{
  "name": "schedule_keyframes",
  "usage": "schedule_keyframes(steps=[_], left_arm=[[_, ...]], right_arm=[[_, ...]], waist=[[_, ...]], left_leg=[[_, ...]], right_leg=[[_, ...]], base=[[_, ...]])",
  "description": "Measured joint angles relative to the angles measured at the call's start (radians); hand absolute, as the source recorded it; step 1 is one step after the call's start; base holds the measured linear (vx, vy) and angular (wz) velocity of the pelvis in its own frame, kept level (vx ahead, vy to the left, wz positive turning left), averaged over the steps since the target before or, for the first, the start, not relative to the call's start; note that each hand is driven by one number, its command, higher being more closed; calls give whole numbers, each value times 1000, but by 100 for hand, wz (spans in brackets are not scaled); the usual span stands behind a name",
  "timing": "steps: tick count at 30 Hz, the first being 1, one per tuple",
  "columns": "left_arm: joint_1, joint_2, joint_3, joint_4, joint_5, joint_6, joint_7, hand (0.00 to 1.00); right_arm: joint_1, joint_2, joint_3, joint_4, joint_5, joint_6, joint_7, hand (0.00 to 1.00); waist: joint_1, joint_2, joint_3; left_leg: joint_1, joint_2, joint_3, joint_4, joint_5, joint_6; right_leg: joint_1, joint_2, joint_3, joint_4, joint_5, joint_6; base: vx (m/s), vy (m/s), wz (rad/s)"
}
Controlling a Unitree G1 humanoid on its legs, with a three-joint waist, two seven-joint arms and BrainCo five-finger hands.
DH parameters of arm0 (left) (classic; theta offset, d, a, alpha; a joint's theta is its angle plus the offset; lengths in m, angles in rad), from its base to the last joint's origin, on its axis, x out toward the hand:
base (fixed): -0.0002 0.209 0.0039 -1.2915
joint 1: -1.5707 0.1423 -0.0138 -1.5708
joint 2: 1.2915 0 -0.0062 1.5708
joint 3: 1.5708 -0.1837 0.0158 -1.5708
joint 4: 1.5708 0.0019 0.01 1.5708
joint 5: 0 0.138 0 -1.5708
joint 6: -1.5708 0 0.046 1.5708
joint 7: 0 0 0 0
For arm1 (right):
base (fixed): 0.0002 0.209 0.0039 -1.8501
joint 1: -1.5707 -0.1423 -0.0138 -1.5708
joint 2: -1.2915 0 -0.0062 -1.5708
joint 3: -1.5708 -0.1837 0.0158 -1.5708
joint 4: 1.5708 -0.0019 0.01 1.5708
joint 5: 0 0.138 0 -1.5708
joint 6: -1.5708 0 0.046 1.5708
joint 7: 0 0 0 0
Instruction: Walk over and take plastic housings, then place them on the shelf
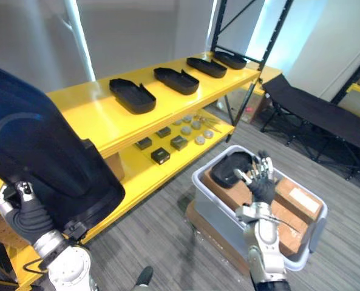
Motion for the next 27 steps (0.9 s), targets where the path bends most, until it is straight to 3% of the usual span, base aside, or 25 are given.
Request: schedule_keyframes(steps=[4,6,7,10,12,16,18,19,21,24,27], left_arm=[[-9,2,-39,-18,-8,0,-7,100],[-27,7,-54,-18,-10,0,-8,100],[-53,11,-56,-18,-11,0,-17,100],[-77,33,-50,-18,-17,-5,-27,100],[-99,56,-42,-18,-17,-15,-47,100],[-186,151,-48,-16,-16,-28,-87,100],[-250,189,-76,-4,-16,-39,-95,100],[-297,200,-102,12,-16,-44,-95,100],[-338,197,-135,35,-17,-46,-94,100],[-328,175,-176,56,-17,-47,-94,100],[-271,144,-227,56,-17,-47,-101,100]], right_arm=[[-12,-3,-1,-14,12,-1,0,0],[-18,-4,4,-15,20,-1,1,0],[-26,-5,13,-22,20,-1,7,0],[-35,-4,46,-29,21,-1,40,0],[-77,-4,65,-29,21,0,58,0],[-188,-4,123,3,22,0,72,0],[-190,-5,128,2,22,-1,83,0],[-186,-10,124,3,22,-1,82,0],[-183,-19,126,3,22,-1,82,0],[-170,-31,125,3,22,-1,85,0],[-121,-53,106,2,24,-1,88,0]], waist=[[-7,4,50],[-5,8,63],[-6,15,84],[0,15,90],[3,8,96],[-4,-12,131],[-25,-8,149],[-36,1,158],[-50,4,162],[-54,4,173],[-56,29,192]], left_leg=[[-60,-15,-70,12,12,-1],[-80,-8,-20,3,23,26],[-85,-1,57,3,41,46],[-85,-15,80,3,51,42],[-86,-18,124,7,47,46],[-109,-17,235,91,-19,60],[-120,-13,226,93,-23,66],[-131,-7,207,88,-15,65],[-142,-3,180,66,3,56],[-142,-2,137,28,45,25],[-145,5,58,20,65,5]], right_leg=[[-9,2,-93,26,-16,-1],[-8,1,-123,28,-20,0],[13,-2,-152,32,-19,12],[14,-21,-150,29,-16,21],[-12,-39,-115,32,-12,28],[-98,-79,14,102,-14,23],[-125,-68,97,128,-15,22],[-144,-50,184,149,-19,14],[-156,-31,258,156,-46,-15],[-149,-21,247,165,-109,-8],[-132,6,189,209,-161,-24]], base=[[-11,-16,52],[-4,30,70],[2,53,58],[50,65,5],[48,77,-47],[-8,81,-79],[-22,42,0],[-29,44,23],[-9,-16,40],[0,-128,46],[-19,-155,71]])
